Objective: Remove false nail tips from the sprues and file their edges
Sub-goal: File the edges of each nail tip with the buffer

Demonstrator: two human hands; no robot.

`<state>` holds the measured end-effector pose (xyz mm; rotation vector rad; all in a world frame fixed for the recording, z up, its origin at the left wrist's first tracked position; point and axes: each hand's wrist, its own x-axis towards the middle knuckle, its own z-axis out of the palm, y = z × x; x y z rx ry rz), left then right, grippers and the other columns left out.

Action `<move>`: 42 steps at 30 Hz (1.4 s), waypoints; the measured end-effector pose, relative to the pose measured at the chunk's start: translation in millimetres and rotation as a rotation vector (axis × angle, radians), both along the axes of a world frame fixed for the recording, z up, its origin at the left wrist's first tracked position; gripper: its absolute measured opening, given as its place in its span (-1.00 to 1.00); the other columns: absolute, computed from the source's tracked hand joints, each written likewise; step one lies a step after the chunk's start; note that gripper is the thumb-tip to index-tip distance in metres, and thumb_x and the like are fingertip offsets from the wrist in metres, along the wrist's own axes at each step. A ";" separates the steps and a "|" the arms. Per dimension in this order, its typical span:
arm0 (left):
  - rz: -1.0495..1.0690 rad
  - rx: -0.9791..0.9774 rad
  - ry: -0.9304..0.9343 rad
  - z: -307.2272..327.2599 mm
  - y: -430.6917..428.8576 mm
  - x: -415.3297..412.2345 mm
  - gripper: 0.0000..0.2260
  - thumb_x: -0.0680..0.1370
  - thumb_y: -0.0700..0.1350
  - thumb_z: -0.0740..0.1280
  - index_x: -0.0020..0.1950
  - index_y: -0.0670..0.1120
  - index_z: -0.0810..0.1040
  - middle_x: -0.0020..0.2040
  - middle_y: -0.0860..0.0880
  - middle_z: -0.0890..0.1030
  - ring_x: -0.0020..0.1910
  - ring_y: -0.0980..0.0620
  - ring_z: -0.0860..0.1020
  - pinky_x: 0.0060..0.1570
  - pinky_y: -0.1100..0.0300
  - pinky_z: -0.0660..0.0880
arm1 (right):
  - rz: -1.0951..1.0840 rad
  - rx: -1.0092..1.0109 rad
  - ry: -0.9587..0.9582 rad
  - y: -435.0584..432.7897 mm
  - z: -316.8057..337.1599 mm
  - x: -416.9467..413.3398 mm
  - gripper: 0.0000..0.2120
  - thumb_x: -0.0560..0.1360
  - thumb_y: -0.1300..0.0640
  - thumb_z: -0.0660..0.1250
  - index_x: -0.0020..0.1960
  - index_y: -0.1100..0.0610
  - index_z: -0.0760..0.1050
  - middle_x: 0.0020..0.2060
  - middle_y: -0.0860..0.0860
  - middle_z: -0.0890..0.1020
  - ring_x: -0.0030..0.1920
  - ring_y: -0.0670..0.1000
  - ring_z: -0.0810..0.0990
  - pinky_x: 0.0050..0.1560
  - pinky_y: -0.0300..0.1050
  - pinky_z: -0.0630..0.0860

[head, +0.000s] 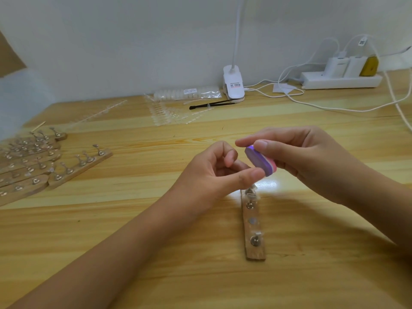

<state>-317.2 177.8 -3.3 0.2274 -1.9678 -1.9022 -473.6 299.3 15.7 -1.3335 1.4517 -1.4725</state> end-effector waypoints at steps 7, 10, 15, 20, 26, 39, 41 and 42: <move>0.049 0.010 0.020 -0.9 -4.8 -0.6 -0.62 0.35 -0.07 0.51 -0.18 -0.06 0.28 -0.29 0.06 0.63 -0.26 0.13 0.61 -0.16 0.31 0.54 | 0.000 -0.037 0.020 1.4 2.0 3.4 -0.77 0.46 0.07 0.37 0.08 0.05 0.69 -0.04 0.06 0.73 -0.01 0.02 0.69 -0.02 -0.29 0.56; 0.041 -0.019 0.017 -1.3 -3.8 -1.2 -0.61 0.34 -0.05 0.52 -0.17 -0.05 0.28 -0.30 0.07 0.64 -0.26 0.14 0.62 -0.15 0.30 0.55 | -0.025 -0.075 0.041 0.9 1.8 5.9 -0.80 0.47 0.12 0.36 0.05 0.08 0.69 -0.07 0.02 0.73 -0.03 -0.02 0.69 -0.03 -0.29 0.55; 0.093 -0.038 0.022 0.4 -8.0 0.0 -0.62 0.35 -0.06 0.50 -0.17 -0.05 0.27 -0.28 0.05 0.66 -0.26 0.13 0.61 -0.14 0.30 0.55 | -0.039 -0.087 0.072 2.0 3.6 3.7 -0.82 0.46 0.08 0.38 0.01 0.05 0.70 -0.07 0.02 0.72 -0.03 -0.01 0.67 0.00 -0.27 0.55; 0.125 0.007 0.029 0.0 -5.7 -2.5 -0.61 0.34 -0.05 0.50 -0.19 -0.05 0.26 -0.31 0.06 0.63 -0.24 0.09 0.60 -0.11 0.27 0.57 | -0.063 -0.088 0.054 -0.4 0.4 3.5 -0.83 0.46 0.07 0.37 -0.01 0.03 0.70 -0.07 0.03 0.73 -0.05 -0.05 0.67 -0.06 -0.32 0.54; 0.160 -0.046 0.016 0.9 -6.1 -1.3 -0.61 0.34 -0.04 0.49 -0.20 -0.05 0.25 -0.30 0.03 0.63 -0.29 0.12 0.58 -0.13 0.28 0.57 | -0.109 -0.084 0.036 -3.1 -5.6 5.1 -0.82 0.46 0.03 0.38 0.00 0.01 0.70 -0.10 0.05 0.72 -0.12 -0.02 0.64 -0.08 -0.30 0.55; 0.128 -0.009 0.012 2.3 -6.3 -0.9 -0.62 0.35 -0.06 0.49 -0.22 -0.04 0.25 -0.31 0.05 0.63 -0.26 0.12 0.59 -0.11 0.27 0.56 | -0.073 -0.069 0.059 -0.2 1.6 4.9 -0.84 0.46 0.05 0.38 -0.01 0.03 0.70 -0.09 0.02 0.72 -0.07 -0.03 0.66 -0.02 -0.30 0.55; 0.127 -0.041 0.002 3.2 -5.6 0.2 -0.62 0.35 -0.06 0.49 -0.22 -0.05 0.25 -0.31 0.04 0.65 -0.28 0.15 0.59 -0.12 0.29 0.56 | -0.083 -0.078 0.064 -0.6 0.4 6.1 -0.84 0.45 0.05 0.38 -0.02 0.01 0.69 -0.09 0.01 0.72 -0.06 -0.03 0.66 -0.01 -0.29 0.55; 0.123 -0.056 -0.003 4.0 -4.5 0.3 -0.63 0.36 -0.06 0.48 -0.22 -0.05 0.25 -0.30 0.04 0.65 -0.29 0.16 0.60 -0.13 0.30 0.55 | -0.093 -0.085 0.063 -1.0 -0.1 6.5 -0.84 0.45 0.04 0.38 -0.02 0.01 0.69 -0.09 0.01 0.72 -0.06 -0.03 0.67 -0.01 -0.29 0.56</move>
